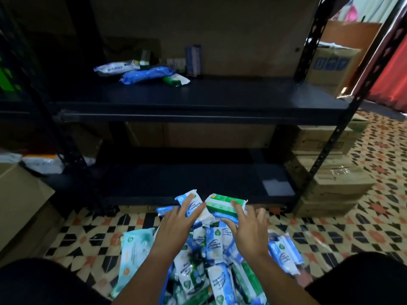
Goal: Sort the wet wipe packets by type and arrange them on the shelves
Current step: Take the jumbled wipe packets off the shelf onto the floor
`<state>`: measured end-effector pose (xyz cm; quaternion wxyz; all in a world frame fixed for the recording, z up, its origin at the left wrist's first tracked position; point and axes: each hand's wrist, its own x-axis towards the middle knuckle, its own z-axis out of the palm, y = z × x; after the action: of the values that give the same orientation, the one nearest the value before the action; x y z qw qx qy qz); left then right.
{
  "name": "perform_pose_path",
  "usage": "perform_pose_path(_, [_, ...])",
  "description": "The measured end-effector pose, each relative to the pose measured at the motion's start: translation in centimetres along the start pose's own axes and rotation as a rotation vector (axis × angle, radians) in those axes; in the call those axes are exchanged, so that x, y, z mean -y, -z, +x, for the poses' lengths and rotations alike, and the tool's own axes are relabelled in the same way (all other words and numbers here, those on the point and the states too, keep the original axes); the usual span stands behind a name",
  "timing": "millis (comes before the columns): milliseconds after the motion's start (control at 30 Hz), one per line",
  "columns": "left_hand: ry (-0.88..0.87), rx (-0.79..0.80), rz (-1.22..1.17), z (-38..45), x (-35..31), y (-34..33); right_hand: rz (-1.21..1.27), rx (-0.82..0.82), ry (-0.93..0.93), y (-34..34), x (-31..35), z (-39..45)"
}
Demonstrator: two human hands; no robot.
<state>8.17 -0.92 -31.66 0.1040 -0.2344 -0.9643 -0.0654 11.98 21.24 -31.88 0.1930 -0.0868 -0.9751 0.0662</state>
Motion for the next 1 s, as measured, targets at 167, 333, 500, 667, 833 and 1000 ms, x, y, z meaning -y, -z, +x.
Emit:
perform_pose_path(167, [0.078, 0.14, 0.038, -1.8, 0.4, -2.1, -0.045, 0.104, -0.066, -2.1, -1.2, -1.2])
perform_pose_path(333, [0.172, 0.196, -0.002, -1.6, 0.9, -3.5, -0.005, 0.198, -0.042, -3.5, -1.1, -1.4])
perform_pose_path(500, [0.304, 0.452, -0.069, -2.0, 1.1, -4.4, -0.01, 0.538, -0.099, -3.7, -0.5, -1.1])
perform_pose_path(667, [0.369, 0.603, -0.132, -2.0, 1.8, -4.1, -0.028, 0.518, -0.09, -3.7, -0.5, -1.3])
perform_pose_path(833, [0.361, 0.567, -0.158, -0.8, 2.6, -3.1, 0.026, 0.452, -0.035, -3.4, 0.2, -0.2])
perform_pose_path(1000, [0.305, 0.213, -0.048, 1.7, 3.5, -1.0, 0.116, 0.324, -0.018, -3.0, 1.0, 2.9])
